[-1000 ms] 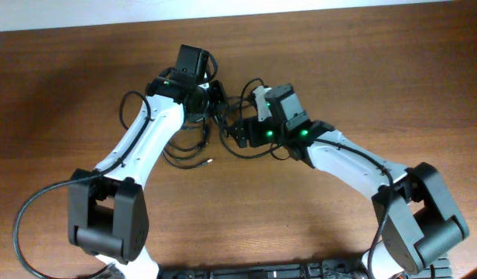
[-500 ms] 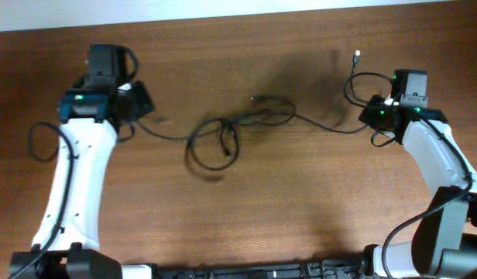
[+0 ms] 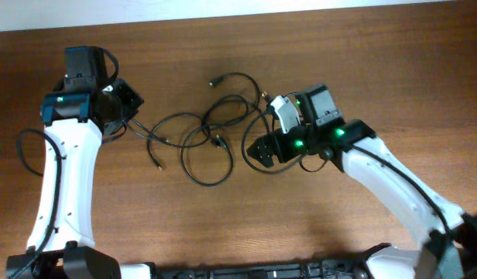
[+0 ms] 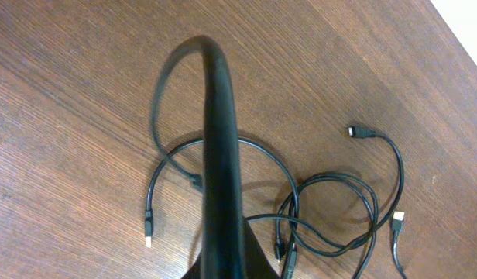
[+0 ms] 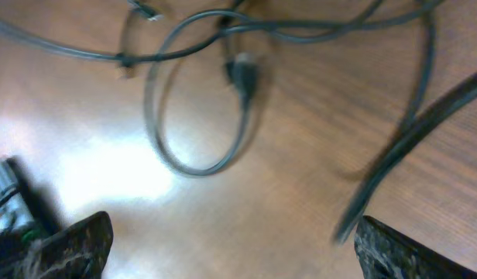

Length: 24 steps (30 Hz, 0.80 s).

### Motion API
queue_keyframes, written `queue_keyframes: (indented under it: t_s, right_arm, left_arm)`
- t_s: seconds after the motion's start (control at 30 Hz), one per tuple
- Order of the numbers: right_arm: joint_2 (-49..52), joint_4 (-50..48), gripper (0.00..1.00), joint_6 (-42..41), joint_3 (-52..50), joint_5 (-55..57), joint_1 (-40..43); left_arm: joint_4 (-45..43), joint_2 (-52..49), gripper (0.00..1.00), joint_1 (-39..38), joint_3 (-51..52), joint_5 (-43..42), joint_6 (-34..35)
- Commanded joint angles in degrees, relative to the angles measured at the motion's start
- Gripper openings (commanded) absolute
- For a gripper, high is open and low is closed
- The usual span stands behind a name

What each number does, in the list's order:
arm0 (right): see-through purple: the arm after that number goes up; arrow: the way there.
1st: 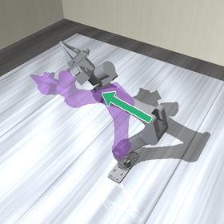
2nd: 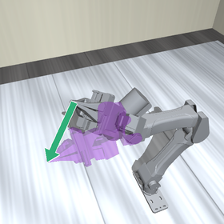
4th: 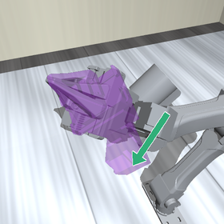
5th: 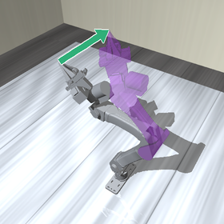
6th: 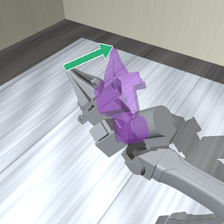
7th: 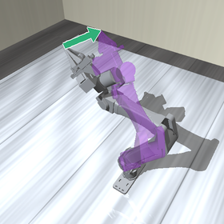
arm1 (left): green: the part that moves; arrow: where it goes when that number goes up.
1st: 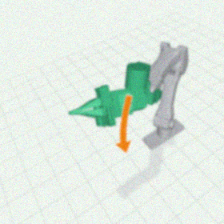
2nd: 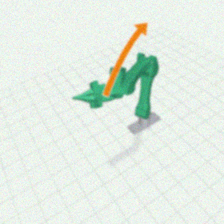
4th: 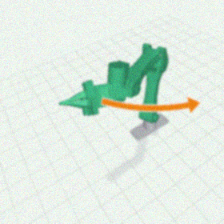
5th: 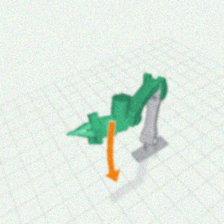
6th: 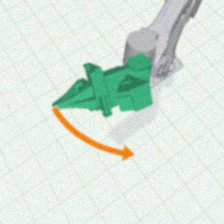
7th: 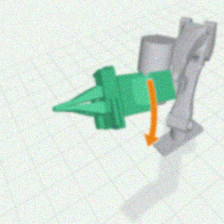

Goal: Untangle cables

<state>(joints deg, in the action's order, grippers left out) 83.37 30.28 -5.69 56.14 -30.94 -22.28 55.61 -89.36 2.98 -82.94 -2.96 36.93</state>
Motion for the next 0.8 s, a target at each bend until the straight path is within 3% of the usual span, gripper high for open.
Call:
queue_keyframes:
  t_s: [0.0, 0.03, 0.07, 0.17, 0.23, 0.33, 0.47, 0.5, 0.53, 0.57, 0.6, 0.63, 0.67, 0.77]
  right_arm:
    - [-7.06, 3.72, 0.99, -1.44, 0.57, 13.18, -0.09]
    - [-7.8, 4.9, 0.99, -5.46, 0.57, 23.15, -0.11]
    - [-7.89, 4.39, 0.98, -5.46, 0.55, 22.97, -0.28]
    - [-4.59, -6.29, 0.99, 15.04, 0.44, -2.14, -5.33]
    - [1.46, -13.79, 0.99, 21.94, 0.44, -2.91, -10.38]
    - [16.48, -31.04, 1.0, 22.4, 0.44, -2.91, -14.53]
    - [24.85, -46.75, 0.7, 22.36, 0.44, -2.25, -14.51]
    - [25.29, -48.09, 0.45, 21.77, 0.44, 0.44, -14.51]
    - [25.33, -48.15, 0.09, 20.0, 0.46, 1.66, -14.45]
    - [24.96, -48.09, 0.04, 16.5, 0.63, 1.62, -14.01]
    - [23.61, -47.71, 0.04, 12.68, 0.92, 1.6, -13.07]
    - [20.28, -46.14, 0.04, 6.43, 1.99, 1.09, -11.04]
    - [16.31, -43.98, 0.04, 4.63, 3.8, -1.86, -8.96]
    - [9.44, -33.9, 0.04, 3.41, 10.99, -2.93, -6.75]
  left_arm:
    - [0.26, 0.09, 0.0, 0.02, -0.02, 1.05, -0.94]
    - [0.26, 0.09, 0.0, 0.02, 0.04, 1.03, -0.94]
    - [0.26, 0.09, 0.0, 0.02, 0.07, 0.63, -0.9]
    - [0.28, 0.09, 0.0, 0.02, 0.07, -4.96, 5.92]
    - [0.33, 0.09, 0.0, 0.09, 0.07, -6.95, 10.34]
    - [0.83, 0.09, 0.0, 0.52, 0.07, -10.4, 17.81]
    - [4.9, 0.09, 0.0, 1.09, 0.07, -15.82, 17.68]
    - [5.68, 0.09, 0.0, 1.09, 0.07, -16.92, 17.66]
    - [5.79, 0.09, 0.0, 1.09, 0.07, -17.2, 17.16]
    - [5.75, 0.09, 0.0, 1.16, 0.07, -16.55, 16.13]
    - [5.77, 0.09, 0.09, 1.16, 0.07, -13.51, 16.13]
    - [6.03, 0.09, 0.38, 0.79, 0.24, -7.56, 16.13]
    - [6.25, 0.07, 0.55, -0.39, 0.63, -6.21, 15.19]
    - [4.9, -0.09, 0.51, -6.16, 1.77, -6.16, 10.69]
